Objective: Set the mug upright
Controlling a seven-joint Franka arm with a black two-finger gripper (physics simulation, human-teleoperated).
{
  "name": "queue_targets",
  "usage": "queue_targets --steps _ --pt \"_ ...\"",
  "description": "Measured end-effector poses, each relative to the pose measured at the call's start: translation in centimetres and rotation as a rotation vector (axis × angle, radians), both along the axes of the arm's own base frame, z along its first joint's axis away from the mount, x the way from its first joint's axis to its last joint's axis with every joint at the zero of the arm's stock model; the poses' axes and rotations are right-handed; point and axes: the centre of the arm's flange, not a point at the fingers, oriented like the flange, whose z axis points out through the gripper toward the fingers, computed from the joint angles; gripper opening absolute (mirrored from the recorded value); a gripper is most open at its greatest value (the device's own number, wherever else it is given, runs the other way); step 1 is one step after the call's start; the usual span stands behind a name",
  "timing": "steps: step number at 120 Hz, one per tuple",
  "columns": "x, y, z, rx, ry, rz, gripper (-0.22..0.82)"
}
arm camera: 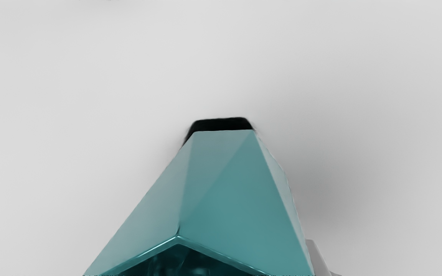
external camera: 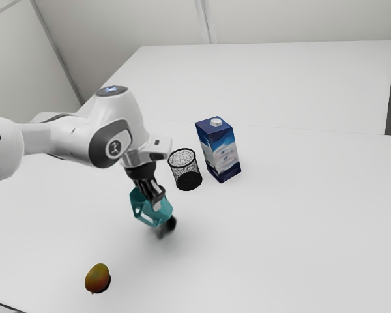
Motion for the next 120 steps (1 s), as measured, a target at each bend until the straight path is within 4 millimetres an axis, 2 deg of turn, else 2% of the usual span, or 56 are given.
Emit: queue_targets --steps 10,20,68,120 --pt "1.5 0.4 -0.4 0.013 0.009 0.029 -0.18" --pt "2.0 0.9 -0.9 0.025 0.017 0.063 -0.18" --pt "3.1 1.5 -2.4 0.048 0.043 0.168 -0.18" --pt "2.9 0.4 -3.2 0.061 0.057 0.213 -0.18"
